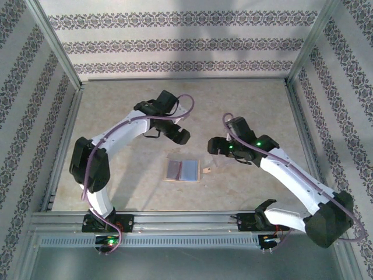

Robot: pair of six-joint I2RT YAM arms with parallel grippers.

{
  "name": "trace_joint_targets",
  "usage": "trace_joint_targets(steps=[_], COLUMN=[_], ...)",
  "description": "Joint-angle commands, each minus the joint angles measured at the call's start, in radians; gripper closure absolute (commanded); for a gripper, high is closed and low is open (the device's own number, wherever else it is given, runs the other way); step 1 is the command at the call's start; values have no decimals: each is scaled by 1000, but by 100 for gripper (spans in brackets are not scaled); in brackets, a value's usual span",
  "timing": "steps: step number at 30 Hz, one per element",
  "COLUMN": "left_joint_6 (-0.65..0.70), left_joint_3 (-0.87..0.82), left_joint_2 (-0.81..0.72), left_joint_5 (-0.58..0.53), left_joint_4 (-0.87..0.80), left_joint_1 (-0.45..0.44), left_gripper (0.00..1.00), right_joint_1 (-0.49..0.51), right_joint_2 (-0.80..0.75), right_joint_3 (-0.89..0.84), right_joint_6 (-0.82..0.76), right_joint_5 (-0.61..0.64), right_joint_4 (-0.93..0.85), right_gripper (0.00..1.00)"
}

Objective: Put the credit cards into the card holder

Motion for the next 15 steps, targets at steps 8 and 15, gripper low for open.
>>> trace_joint_targets(steps=[8,15], left_joint_6=[-16,-21], left_joint_3=[236,371], left_joint_2=[204,336], left_joint_5=[-11,10], left_joint_4=[-41,-75], left_joint_1=[-142,-219], left_gripper=[2,3], right_joint_1=[-213,-305], right_joint_2=[-10,39], right_joint_3=[47,33], right_joint_6=[-148,-194], right_joint_5=[11,8], right_joint_4=[-121,-96], right_gripper=[17,17])
